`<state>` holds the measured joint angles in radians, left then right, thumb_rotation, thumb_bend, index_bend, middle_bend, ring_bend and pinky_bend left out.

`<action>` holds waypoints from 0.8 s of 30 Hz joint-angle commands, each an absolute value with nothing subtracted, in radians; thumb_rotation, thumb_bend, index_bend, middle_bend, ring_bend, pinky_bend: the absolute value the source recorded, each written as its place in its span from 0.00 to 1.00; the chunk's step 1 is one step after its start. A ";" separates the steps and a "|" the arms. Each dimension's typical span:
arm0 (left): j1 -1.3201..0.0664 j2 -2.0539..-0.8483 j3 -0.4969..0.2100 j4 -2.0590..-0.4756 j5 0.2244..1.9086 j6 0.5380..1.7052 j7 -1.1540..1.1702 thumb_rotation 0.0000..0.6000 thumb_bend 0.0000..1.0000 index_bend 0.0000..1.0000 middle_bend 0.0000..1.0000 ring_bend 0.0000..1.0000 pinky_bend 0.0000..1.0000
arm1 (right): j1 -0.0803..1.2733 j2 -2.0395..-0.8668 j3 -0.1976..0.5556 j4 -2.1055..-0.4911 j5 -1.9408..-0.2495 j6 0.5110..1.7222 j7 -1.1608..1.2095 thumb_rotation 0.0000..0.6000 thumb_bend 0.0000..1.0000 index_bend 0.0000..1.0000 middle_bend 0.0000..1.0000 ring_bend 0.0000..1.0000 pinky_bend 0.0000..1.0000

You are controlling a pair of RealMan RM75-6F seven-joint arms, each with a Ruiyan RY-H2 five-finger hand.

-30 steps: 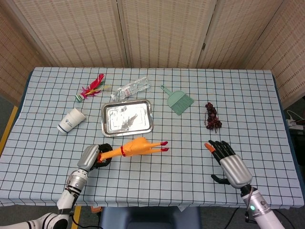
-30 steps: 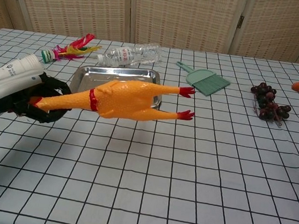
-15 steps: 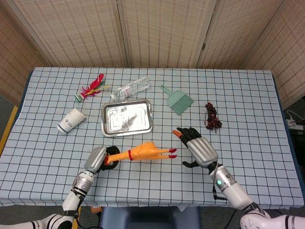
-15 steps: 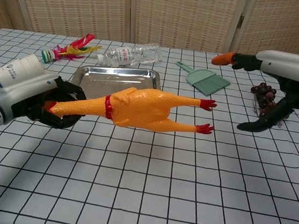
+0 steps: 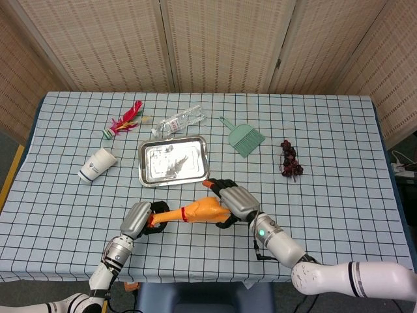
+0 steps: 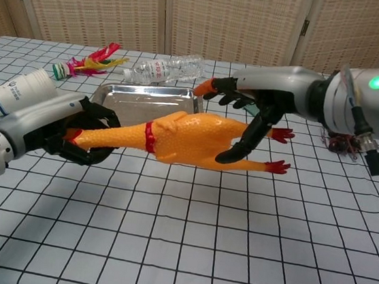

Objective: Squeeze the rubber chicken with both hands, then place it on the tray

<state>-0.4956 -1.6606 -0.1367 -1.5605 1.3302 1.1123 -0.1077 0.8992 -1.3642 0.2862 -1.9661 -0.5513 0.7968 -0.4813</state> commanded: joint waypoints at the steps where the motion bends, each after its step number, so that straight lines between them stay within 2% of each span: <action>1: -0.496 -1.661 -0.137 -1.564 1.334 1.116 -0.109 1.00 0.80 0.86 0.67 0.58 0.63 | 0.946 -1.389 0.288 -1.947 -0.506 0.778 -0.452 1.00 0.15 0.00 0.00 0.00 0.00; 9: -0.497 -1.655 -0.140 -1.567 1.333 1.117 -0.118 1.00 0.79 0.86 0.67 0.58 0.63 | 0.984 -1.437 0.268 -1.918 -0.530 0.855 -0.420 1.00 0.15 0.00 0.00 0.00 0.00; 11: -0.498 -1.653 -0.140 -1.567 1.333 1.115 -0.121 1.00 0.79 0.86 0.67 0.58 0.63 | 0.985 -1.448 0.263 -1.915 -0.547 0.883 -0.415 1.00 0.15 0.04 0.00 0.00 0.02; 16: -0.498 -1.649 -0.141 -1.568 1.333 1.114 -0.131 1.00 0.79 0.86 0.67 0.58 0.63 | 0.987 -1.459 0.250 -1.912 -0.561 0.919 -0.407 1.00 0.15 0.22 0.13 0.04 0.21; 21: -0.499 -1.647 -0.141 -1.568 1.337 1.116 -0.137 1.00 0.79 0.86 0.67 0.58 0.63 | 1.000 -1.463 0.241 -1.906 -0.539 0.917 -0.400 1.00 0.15 0.25 0.18 0.13 0.34; 24: -0.499 -1.646 -0.141 -1.568 1.337 1.117 -0.139 1.00 0.79 0.86 0.67 0.58 0.63 | 1.004 -1.466 0.244 -1.908 -0.541 0.917 -0.385 1.00 0.16 0.32 0.23 0.23 0.45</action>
<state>-0.4993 -1.6460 -0.1411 -1.5683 1.3368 1.1168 -0.1387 1.0027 -1.4648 0.2428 -1.9074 -0.5394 0.9170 -0.3893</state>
